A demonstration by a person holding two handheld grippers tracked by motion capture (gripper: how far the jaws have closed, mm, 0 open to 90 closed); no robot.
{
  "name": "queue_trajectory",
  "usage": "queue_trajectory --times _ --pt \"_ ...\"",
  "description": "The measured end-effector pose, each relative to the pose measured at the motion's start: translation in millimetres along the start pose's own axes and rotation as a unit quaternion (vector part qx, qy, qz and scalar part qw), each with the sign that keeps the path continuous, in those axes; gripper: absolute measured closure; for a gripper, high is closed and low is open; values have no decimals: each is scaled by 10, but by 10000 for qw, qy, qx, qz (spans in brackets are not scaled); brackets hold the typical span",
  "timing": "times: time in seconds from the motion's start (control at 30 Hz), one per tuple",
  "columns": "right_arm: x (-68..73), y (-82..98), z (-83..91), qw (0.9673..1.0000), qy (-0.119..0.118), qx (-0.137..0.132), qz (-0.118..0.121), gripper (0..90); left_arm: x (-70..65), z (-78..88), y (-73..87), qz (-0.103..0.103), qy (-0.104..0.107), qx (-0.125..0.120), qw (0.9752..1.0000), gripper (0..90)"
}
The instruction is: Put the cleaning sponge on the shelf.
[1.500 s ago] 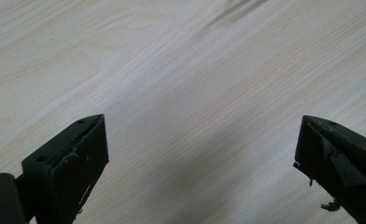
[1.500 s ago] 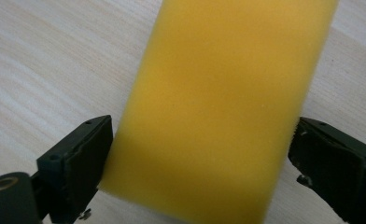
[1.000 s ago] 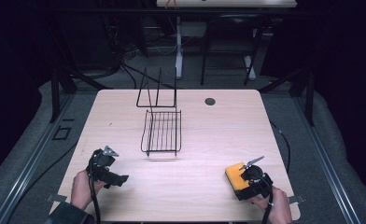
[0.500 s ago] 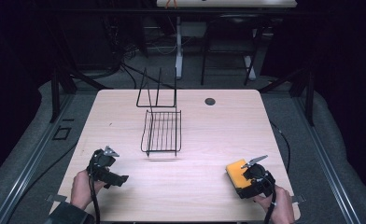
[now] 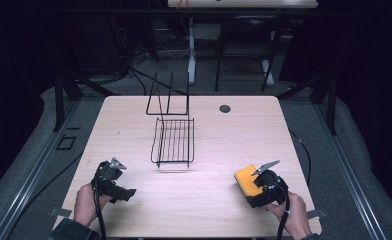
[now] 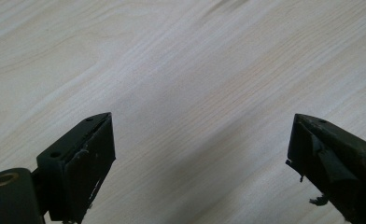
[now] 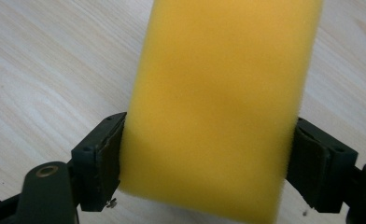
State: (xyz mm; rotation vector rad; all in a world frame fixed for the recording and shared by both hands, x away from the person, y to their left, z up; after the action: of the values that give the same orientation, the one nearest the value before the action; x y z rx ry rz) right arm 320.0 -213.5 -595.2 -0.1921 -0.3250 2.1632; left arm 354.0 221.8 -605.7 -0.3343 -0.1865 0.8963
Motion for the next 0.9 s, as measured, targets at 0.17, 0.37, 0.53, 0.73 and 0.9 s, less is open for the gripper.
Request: queue_trajectory --times 0.17,0.37,0.53,0.73,0.9 --pt "45 -100 21 9999 -15 -80 124 207 10 5 14 26 -28 -6 10000 76" --pt "67 -220 48 9995 -37 -158 256 208 6 3 12 19 -9 -4 10000 76" --pt "70 -303 76 9993 -57 -228 289 210 3 1 5 16 -5 -10 10000 76" --pt "65 -409 109 9989 -64 -317 353 211 -2 -1 -1 7 12 -14 10000 76" --pt "95 -506 130 9984 -89 -386 400 212 -4 0 -7 -6 14 -11 10000 76"
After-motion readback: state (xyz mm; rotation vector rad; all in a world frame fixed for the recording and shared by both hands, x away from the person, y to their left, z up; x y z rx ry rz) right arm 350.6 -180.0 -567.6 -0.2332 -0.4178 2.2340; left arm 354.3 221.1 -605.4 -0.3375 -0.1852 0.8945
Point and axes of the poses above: each handheld gripper's, and its own axes: z roughly backward along the jaws, y roughly out of its underside, x roughly to its left, the point moved 8 cm from there along -z, roughly forward along the jaws, and after that the axes turned 7 degrees about x, right-handed, at the moved point
